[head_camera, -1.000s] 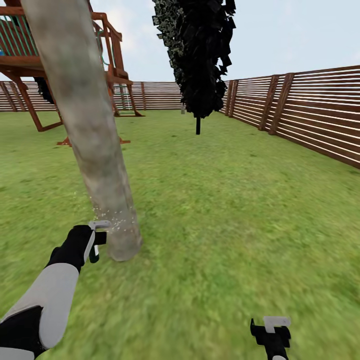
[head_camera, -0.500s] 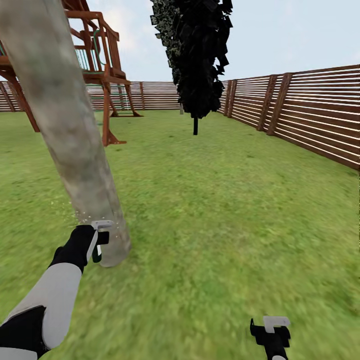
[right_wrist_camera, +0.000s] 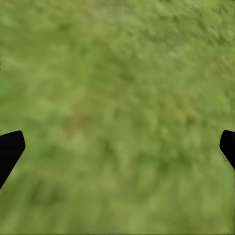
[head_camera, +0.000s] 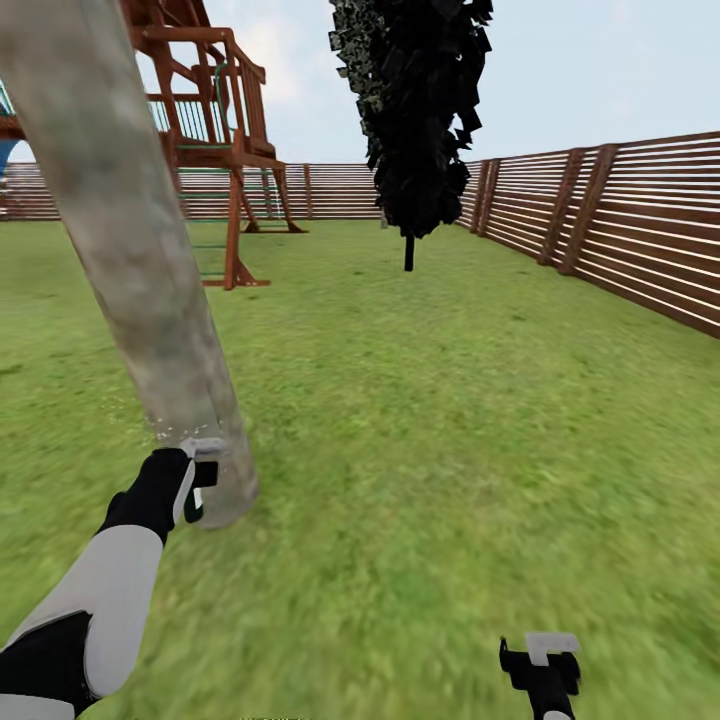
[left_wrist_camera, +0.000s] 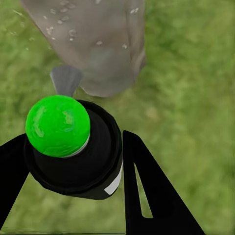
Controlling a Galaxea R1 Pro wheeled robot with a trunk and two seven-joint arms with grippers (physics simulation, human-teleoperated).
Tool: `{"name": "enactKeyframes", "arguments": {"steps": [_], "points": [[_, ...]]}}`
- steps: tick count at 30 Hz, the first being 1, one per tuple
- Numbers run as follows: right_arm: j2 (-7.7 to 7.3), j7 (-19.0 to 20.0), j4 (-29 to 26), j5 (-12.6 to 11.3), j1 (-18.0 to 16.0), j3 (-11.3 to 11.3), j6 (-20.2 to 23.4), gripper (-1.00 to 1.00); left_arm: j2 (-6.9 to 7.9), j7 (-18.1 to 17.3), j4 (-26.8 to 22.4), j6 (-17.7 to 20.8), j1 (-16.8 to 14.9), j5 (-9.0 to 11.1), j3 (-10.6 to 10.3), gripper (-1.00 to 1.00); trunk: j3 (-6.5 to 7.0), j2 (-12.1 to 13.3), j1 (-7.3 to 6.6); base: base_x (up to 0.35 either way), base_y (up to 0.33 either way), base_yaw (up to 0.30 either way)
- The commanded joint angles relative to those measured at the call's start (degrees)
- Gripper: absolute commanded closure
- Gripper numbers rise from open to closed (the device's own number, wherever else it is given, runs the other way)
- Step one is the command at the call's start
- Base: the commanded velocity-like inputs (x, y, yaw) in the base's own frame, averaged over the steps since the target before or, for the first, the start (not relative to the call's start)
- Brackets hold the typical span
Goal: In the garden, pick up the pesticide atomizer on the floor and spray pesticide onto both trees until each tree trunk is fully covered.
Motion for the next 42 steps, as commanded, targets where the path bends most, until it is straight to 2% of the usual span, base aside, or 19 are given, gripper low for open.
{"name": "enactKeyframes", "arguments": {"steps": [1, 4, 19, 26, 30, 32, 35, 36, 38, 40, 41, 42], "points": [[0.00, -0.29, 0.04, 0.61, -0.02, -0.27, -0.07, -1.00, -0.08, -0.08, -0.12, 0.23, -0.30, -0.13, 0.16, 1.00, -0.05, -0.02, -0.01, 0.009, -0.275, 0.277], [0.00, -0.30, 0.04, 0.60, -0.02, -0.27, -0.07, -1.00, -0.24, -0.07, -0.22, 0.31, -1.01, -0.10, 0.18, 1.00, -0.05, -0.02, -0.01, 0.003, -0.274, 0.201], [-0.11, -0.30, 0.04, 0.66, -0.01, -0.27, -0.07, -1.00, -0.22, 0.00, -0.14, 0.23, -0.10, -0.26, 0.14, 1.00, -0.05, -0.02, -0.01, 0.064, -0.265, 0.005], [0.00, -0.30, 0.04, 0.65, -0.02, -0.27, -0.07, -1.00, -0.19, 0.01, -0.22, 0.23, -0.06, -0.23, 0.19, 1.00, -0.05, -0.02, -0.01, 0.212, -0.217, 0.242], [0.00, -0.30, 0.04, 0.65, -0.02, -0.27, -0.07, -1.00, 0.92, 0.01, -0.16, 0.14, 0.01, -0.26, 0.44, 1.00, -0.05, -0.02, -0.01, 0.186, -0.221, 0.278], [0.00, -0.30, 0.04, 0.64, -0.02, -0.27, -0.07, -1.00, 0.47, 0.05, -0.02, 0.08, 0.04, -0.21, 0.17, 1.00, -0.05, -0.02, -0.01, 0.182, -0.223, 0.278], [0.00, -0.30, 0.04, 0.65, -0.02, -0.27, -0.07, -1.00, -1.55, 0.09, 0.07, 0.06, 0.03, -0.22, 0.10, 1.00, -0.05, -0.02, -0.01, 0.192, -0.223, 0.272], [0.00, -0.30, 0.04, 0.65, -0.02, -0.27, -0.07, -1.00, -1.53, 0.09, 0.01, 0.06, 0.03, -0.22, 0.16, 1.00, -0.05, -0.02, -0.01, 0.206, -0.223, 0.202], [0.00, -0.30, 0.04, 0.64, -0.02, -0.27, -0.07, -1.00, -0.39, 0.05, -0.04, 0.05, 0.13, -0.31, 0.49, 1.00, -0.05, -0.02, -0.01, 0.206, -0.223, 0.081], [0.00, -0.30, 0.04, 0.62, -0.02, -0.27, -0.07, -1.00, 3.21, 0.02, 0.06, 0.10, 0.20, -0.21, 0.60, 1.00, -0.05, -0.02, -0.01, 0.156, -0.240, 0.015], [0.00, -0.30, 0.04, 0.61, -0.02, -0.27, -0.07, -1.00, 3.94, 0.04, 0.30, 0.07, 0.39, -0.14, 0.59, 1.00, -0.05, -0.02, -0.01, 0.103, -0.262, 0.003], [0.00, -0.30, 0.04, 0.60, -0.02, -0.27, -0.07, -1.00, 3.95, 0.08, 0.49, -0.07, 0.83, -0.12, 0.55, 1.00, -0.05, -0.02, -0.01, 0.093, -0.266, 0.002]]}}
